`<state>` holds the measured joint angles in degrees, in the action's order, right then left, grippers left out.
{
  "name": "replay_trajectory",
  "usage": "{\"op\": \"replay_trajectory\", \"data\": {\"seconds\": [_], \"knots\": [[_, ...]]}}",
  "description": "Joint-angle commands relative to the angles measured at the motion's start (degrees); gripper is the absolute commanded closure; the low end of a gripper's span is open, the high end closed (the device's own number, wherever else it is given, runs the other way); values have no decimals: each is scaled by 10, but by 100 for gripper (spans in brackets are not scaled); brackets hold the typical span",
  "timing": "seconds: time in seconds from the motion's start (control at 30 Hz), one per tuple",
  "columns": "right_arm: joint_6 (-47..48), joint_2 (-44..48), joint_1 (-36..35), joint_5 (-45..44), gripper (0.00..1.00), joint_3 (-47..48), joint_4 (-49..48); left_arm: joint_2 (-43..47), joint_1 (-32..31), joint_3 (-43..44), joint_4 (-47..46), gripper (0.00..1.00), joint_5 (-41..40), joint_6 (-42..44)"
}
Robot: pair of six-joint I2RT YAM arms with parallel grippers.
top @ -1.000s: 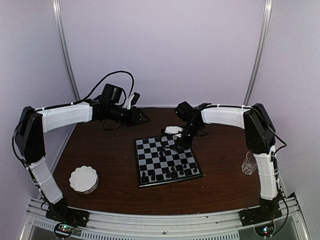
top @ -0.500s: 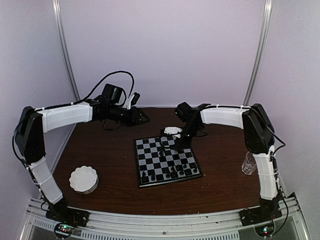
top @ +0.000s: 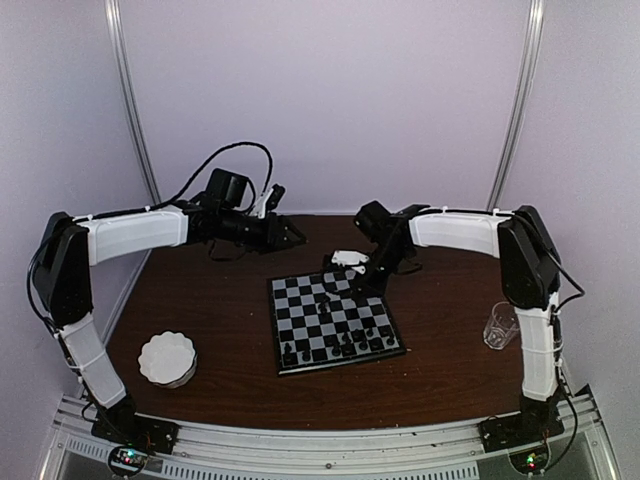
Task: Set up the chess pieces on the board
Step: Pick up the pawn from the chessboard, then pass from the right arm to the left
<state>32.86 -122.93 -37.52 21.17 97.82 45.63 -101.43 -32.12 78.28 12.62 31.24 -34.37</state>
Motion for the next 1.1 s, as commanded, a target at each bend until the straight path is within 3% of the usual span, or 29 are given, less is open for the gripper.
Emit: {"op": "replay_trajectory", "data": {"seconds": [0.0,0.27,0.63,1.07], "knots": [[-36,93,-2,52,90,-19,-4,-17,-16,-22,-107,51,66,-58],[-88,161,-2,131,89,-30,-14,-39,-45,-80,-319,48,138,-203],[-103,163,-2,150,88,-15,-22,-65,-54,-90,-381,49,160,-281],[-118,158,-3,164,88,4,-30,-80,-58,-88,-410,57,181,-301]]}}
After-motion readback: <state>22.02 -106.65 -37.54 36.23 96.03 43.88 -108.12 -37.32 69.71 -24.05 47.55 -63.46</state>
